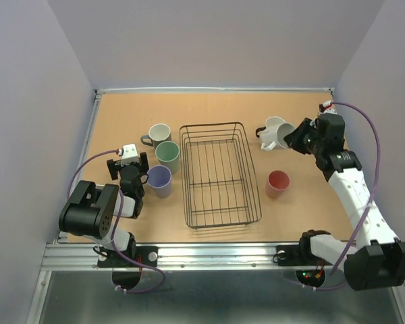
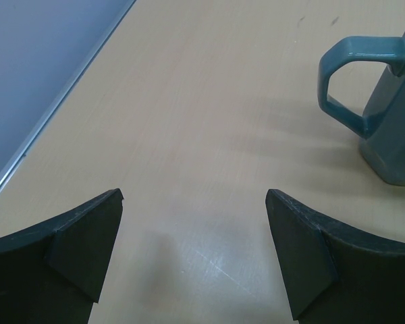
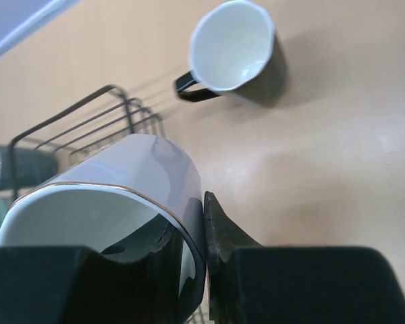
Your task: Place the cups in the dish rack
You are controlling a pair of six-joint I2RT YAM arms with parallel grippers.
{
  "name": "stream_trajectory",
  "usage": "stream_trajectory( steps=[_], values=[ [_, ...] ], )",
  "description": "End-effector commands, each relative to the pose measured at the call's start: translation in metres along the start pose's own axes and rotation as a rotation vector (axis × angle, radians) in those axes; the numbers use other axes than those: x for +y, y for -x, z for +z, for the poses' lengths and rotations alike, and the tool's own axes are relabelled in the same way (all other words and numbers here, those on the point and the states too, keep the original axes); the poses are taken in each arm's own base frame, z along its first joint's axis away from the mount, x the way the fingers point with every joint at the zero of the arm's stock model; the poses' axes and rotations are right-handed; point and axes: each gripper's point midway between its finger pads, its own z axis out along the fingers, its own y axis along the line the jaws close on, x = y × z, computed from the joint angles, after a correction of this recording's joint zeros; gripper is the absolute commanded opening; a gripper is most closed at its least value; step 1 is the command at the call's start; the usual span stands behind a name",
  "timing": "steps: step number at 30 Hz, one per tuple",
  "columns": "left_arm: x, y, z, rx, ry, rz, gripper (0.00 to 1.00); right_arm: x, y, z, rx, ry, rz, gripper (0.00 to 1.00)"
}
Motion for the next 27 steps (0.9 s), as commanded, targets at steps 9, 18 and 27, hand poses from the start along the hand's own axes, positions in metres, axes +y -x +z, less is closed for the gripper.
stream_trajectory(
  steps=[9, 18, 27],
  values=[
    [0.008, 0.107, 0.000, -0.385, 0.026, -0.222, 0.99, 0.119, -0.008, -0.122, 0.033, 0.699, -0.048, 0.00],
    [0.007, 0.107, 0.000, -0.384, 0.024, -0.223, 0.99, 0.126, -0.059, -0.146, 0.229, 0.907, -0.025, 0.00],
    [0.016, 0.105, 0.007, -0.350, 0.075, -0.254, 0.99, 0.133, -0.065, -0.158, 0.261, 0.959, -0.035, 0.00]
  ],
)
